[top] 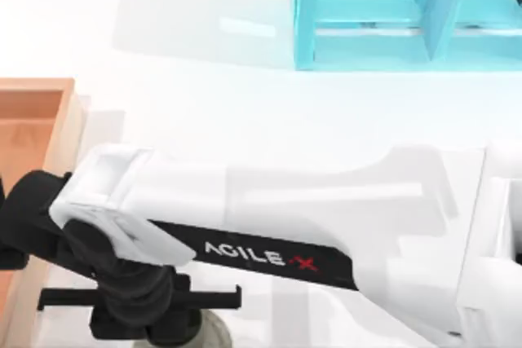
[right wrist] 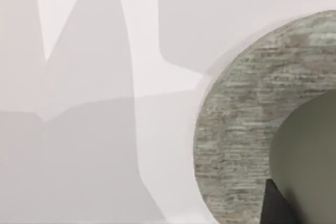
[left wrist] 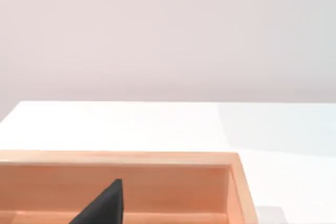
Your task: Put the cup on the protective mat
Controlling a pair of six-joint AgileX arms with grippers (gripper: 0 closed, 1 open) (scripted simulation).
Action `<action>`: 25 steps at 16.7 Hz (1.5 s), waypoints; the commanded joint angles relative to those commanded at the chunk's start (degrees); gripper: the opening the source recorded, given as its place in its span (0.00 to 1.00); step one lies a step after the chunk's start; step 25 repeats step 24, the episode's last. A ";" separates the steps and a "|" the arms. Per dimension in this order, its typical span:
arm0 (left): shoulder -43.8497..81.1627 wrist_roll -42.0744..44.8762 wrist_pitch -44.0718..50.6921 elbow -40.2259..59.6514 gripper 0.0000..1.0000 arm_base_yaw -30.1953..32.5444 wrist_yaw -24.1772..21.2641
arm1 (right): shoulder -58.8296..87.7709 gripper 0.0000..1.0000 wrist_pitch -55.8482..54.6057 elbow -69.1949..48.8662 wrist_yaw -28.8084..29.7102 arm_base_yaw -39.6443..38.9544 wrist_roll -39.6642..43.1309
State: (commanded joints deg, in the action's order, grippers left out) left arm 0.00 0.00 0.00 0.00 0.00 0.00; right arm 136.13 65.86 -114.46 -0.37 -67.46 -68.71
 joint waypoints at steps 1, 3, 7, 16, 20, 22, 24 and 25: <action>0.00 0.00 0.00 0.00 1.00 0.00 0.00 | -0.10 0.00 -0.85 0.85 0.01 0.01 0.00; 0.00 0.00 0.00 0.00 1.00 0.00 0.00 | -0.13 0.00 -1.10 1.10 0.01 0.02 -0.01; 0.00 0.00 0.00 0.00 1.00 0.00 0.00 | -0.13 0.15 -1.10 1.10 0.01 0.02 -0.01; 0.00 0.00 0.00 0.00 1.00 0.00 0.00 | -0.13 0.83 -1.10 1.10 0.01 0.02 -0.01; 0.00 0.00 0.00 0.00 1.00 0.00 0.00 | -0.13 1.00 -1.10 1.10 0.01 0.02 -0.01; 0.00 0.00 0.00 0.00 1.00 0.00 0.00 | -0.13 1.00 -1.10 1.10 0.01 0.02 -0.01; 0.00 0.00 0.00 0.00 1.00 0.00 0.00 | -0.13 1.00 -1.10 1.10 0.01 0.02 -0.01; 0.00 0.00 0.00 0.00 1.00 0.00 0.00 | -0.13 1.00 -1.10 1.10 0.01 0.02 -0.01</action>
